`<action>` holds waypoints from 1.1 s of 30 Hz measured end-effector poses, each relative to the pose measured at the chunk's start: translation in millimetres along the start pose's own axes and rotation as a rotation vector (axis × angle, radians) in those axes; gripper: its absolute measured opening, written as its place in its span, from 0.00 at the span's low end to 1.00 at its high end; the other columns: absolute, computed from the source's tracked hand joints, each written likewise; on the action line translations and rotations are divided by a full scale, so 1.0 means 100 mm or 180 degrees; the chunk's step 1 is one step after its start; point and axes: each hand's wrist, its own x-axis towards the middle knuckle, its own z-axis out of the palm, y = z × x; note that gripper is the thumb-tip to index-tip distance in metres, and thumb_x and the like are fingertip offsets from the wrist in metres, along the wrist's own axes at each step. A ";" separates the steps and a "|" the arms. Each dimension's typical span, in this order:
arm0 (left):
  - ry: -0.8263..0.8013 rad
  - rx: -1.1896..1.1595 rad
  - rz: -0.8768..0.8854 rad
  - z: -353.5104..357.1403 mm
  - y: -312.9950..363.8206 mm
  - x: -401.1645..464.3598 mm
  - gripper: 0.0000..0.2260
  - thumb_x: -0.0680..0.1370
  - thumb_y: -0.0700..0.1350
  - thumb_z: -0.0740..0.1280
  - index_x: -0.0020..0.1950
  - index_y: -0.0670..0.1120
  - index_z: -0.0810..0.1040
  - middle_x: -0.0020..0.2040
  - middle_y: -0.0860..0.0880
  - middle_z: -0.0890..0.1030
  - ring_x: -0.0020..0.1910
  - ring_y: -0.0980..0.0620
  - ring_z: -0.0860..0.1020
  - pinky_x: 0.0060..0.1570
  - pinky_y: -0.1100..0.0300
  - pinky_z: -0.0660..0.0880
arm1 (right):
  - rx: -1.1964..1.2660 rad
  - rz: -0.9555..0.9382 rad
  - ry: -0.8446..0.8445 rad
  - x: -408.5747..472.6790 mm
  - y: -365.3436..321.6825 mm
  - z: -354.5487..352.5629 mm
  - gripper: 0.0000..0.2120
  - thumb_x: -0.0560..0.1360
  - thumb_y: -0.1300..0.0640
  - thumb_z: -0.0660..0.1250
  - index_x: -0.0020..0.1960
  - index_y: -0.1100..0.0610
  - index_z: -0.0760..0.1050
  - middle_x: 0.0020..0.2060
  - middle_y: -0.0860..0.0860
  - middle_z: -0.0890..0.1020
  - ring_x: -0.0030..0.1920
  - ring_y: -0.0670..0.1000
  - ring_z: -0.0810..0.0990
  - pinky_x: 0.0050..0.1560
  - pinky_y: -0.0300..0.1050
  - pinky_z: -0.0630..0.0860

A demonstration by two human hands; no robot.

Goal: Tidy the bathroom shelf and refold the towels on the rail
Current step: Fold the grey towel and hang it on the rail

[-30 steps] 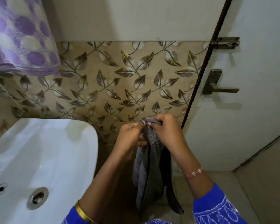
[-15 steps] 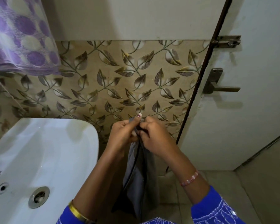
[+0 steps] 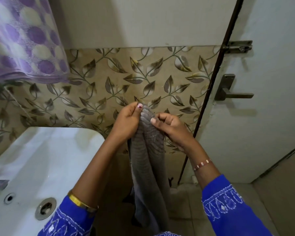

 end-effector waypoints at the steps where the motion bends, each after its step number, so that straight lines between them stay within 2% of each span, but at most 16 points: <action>1: 0.0180 0.0000 0.0079 -0.01 0.02 0.02 0.13 0.81 0.43 0.53 0.41 0.50 0.73 0.41 0.50 0.78 0.42 0.53 0.76 0.44 0.60 0.73 | -0.0096 -0.0024 -0.0029 -0.01 0.00 -0.01 0.04 0.72 0.59 0.68 0.46 0.54 0.79 0.40 0.46 0.84 0.45 0.44 0.82 0.46 0.38 0.77; 6: 0.1237 -0.0037 0.0469 -0.22 0.16 0.11 0.13 0.82 0.43 0.52 0.40 0.50 0.71 0.39 0.54 0.74 0.37 0.63 0.73 0.36 0.76 0.71 | -0.1175 0.0339 0.0055 -0.07 0.13 -0.15 0.08 0.68 0.58 0.73 0.46 0.54 0.78 0.41 0.47 0.82 0.42 0.42 0.82 0.42 0.34 0.78; 9: 0.1829 -0.0099 0.0601 -0.43 0.13 0.14 0.16 0.82 0.43 0.52 0.36 0.53 0.69 0.36 0.55 0.73 0.31 0.70 0.72 0.35 0.76 0.68 | -0.1663 0.0770 0.0230 -0.15 0.40 -0.31 0.11 0.67 0.55 0.74 0.47 0.54 0.79 0.42 0.48 0.82 0.46 0.48 0.81 0.47 0.36 0.78; 12: 0.2017 0.0596 0.0467 -0.48 0.00 0.07 0.15 0.82 0.43 0.53 0.35 0.48 0.67 0.32 0.54 0.68 0.29 0.66 0.70 0.30 0.74 0.64 | -0.1809 0.0665 0.0793 -0.19 0.46 -0.43 0.15 0.66 0.54 0.75 0.51 0.58 0.79 0.40 0.47 0.82 0.44 0.47 0.81 0.45 0.38 0.76; 14: 0.1893 0.1023 0.0274 -0.43 -0.11 0.00 0.12 0.81 0.47 0.56 0.37 0.46 0.67 0.31 0.52 0.69 0.31 0.61 0.68 0.34 0.62 0.67 | -0.1849 0.0450 0.1002 -0.19 0.32 -0.42 0.12 0.67 0.54 0.74 0.49 0.56 0.79 0.39 0.46 0.82 0.41 0.44 0.80 0.43 0.37 0.77; 16: 0.1482 0.0962 0.0231 -0.31 -0.20 -0.08 0.08 0.77 0.51 0.62 0.44 0.47 0.70 0.37 0.51 0.75 0.37 0.53 0.74 0.36 0.56 0.72 | -0.2080 0.0169 0.0857 -0.16 0.13 -0.33 0.08 0.68 0.57 0.73 0.47 0.55 0.79 0.40 0.49 0.82 0.42 0.48 0.81 0.45 0.43 0.78; 17: 0.1191 0.0923 0.0181 -0.23 -0.20 -0.13 0.12 0.73 0.53 0.66 0.51 0.48 0.72 0.44 0.51 0.77 0.42 0.51 0.77 0.40 0.57 0.75 | -0.2285 0.0011 0.0694 -0.15 0.02 -0.24 0.05 0.69 0.59 0.72 0.44 0.54 0.78 0.38 0.50 0.82 0.42 0.50 0.80 0.44 0.45 0.77; 18: 0.0830 0.1016 0.0228 -0.15 -0.20 -0.16 0.24 0.68 0.57 0.70 0.60 0.50 0.71 0.51 0.51 0.78 0.48 0.51 0.78 0.45 0.58 0.76 | -0.2473 -0.0153 0.0539 -0.13 -0.09 -0.15 0.06 0.69 0.61 0.71 0.42 0.52 0.77 0.36 0.49 0.80 0.40 0.51 0.80 0.42 0.47 0.77; 20: 0.0069 0.1300 0.0378 0.02 -0.20 -0.21 0.39 0.60 0.61 0.73 0.69 0.52 0.67 0.59 0.55 0.76 0.57 0.56 0.75 0.54 0.61 0.72 | -0.2627 -0.0413 0.0333 -0.08 -0.25 0.02 0.10 0.67 0.64 0.70 0.40 0.50 0.76 0.36 0.49 0.81 0.39 0.51 0.80 0.40 0.49 0.77; 21: -0.0230 0.1291 0.0428 0.08 -0.20 -0.22 0.38 0.59 0.60 0.75 0.67 0.53 0.70 0.57 0.59 0.76 0.56 0.61 0.75 0.54 0.64 0.71 | -0.2618 -0.0464 0.0304 -0.06 -0.31 0.06 0.13 0.66 0.66 0.69 0.40 0.48 0.76 0.36 0.49 0.81 0.39 0.51 0.80 0.40 0.48 0.78; 22: -0.0406 0.1171 0.0455 0.10 -0.21 -0.21 0.31 0.60 0.56 0.77 0.61 0.54 0.75 0.51 0.63 0.78 0.51 0.66 0.76 0.50 0.67 0.71 | -0.2578 -0.0494 0.0303 -0.06 -0.37 0.08 0.14 0.66 0.67 0.69 0.39 0.48 0.75 0.37 0.50 0.81 0.38 0.50 0.80 0.40 0.47 0.78; 24: -0.0335 0.0940 0.0571 0.04 -0.23 -0.17 0.12 0.65 0.48 0.77 0.44 0.58 0.78 0.35 0.63 0.80 0.37 0.68 0.77 0.38 0.70 0.71 | -0.2467 -0.0552 0.0307 -0.08 -0.45 0.05 0.14 0.66 0.65 0.71 0.37 0.47 0.74 0.37 0.50 0.81 0.37 0.48 0.78 0.39 0.45 0.76; 27: -0.0051 0.0882 0.0856 -0.07 -0.17 -0.13 0.06 0.69 0.43 0.74 0.43 0.52 0.81 0.35 0.54 0.82 0.35 0.61 0.77 0.35 0.62 0.72 | -0.2298 -0.0557 0.0340 -0.12 -0.49 0.03 0.14 0.68 0.63 0.72 0.38 0.46 0.72 0.38 0.50 0.80 0.36 0.48 0.77 0.37 0.44 0.73; 28: 0.0056 0.0866 0.0943 -0.08 -0.12 -0.13 0.06 0.69 0.42 0.73 0.44 0.50 0.82 0.35 0.53 0.82 0.35 0.61 0.77 0.35 0.62 0.72 | -0.2138 -0.0559 0.0375 -0.11 -0.49 0.03 0.13 0.69 0.63 0.71 0.38 0.46 0.72 0.37 0.51 0.80 0.36 0.50 0.77 0.37 0.45 0.73; 30: 0.0321 0.0868 0.1049 -0.08 -0.02 -0.11 0.10 0.69 0.38 0.72 0.46 0.51 0.80 0.35 0.57 0.79 0.35 0.67 0.76 0.34 0.72 0.70 | -0.1812 -0.0570 0.0420 -0.09 -0.48 0.03 0.10 0.70 0.62 0.69 0.38 0.48 0.73 0.35 0.52 0.79 0.36 0.51 0.75 0.37 0.45 0.71; 33: 0.0590 0.0908 0.1084 -0.11 0.02 -0.06 0.14 0.70 0.34 0.70 0.50 0.51 0.78 0.39 0.58 0.78 0.36 0.72 0.75 0.37 0.78 0.70 | -0.1673 -0.0402 0.0324 -0.08 -0.45 -0.05 0.05 0.71 0.57 0.70 0.38 0.51 0.76 0.34 0.50 0.79 0.36 0.46 0.76 0.37 0.43 0.71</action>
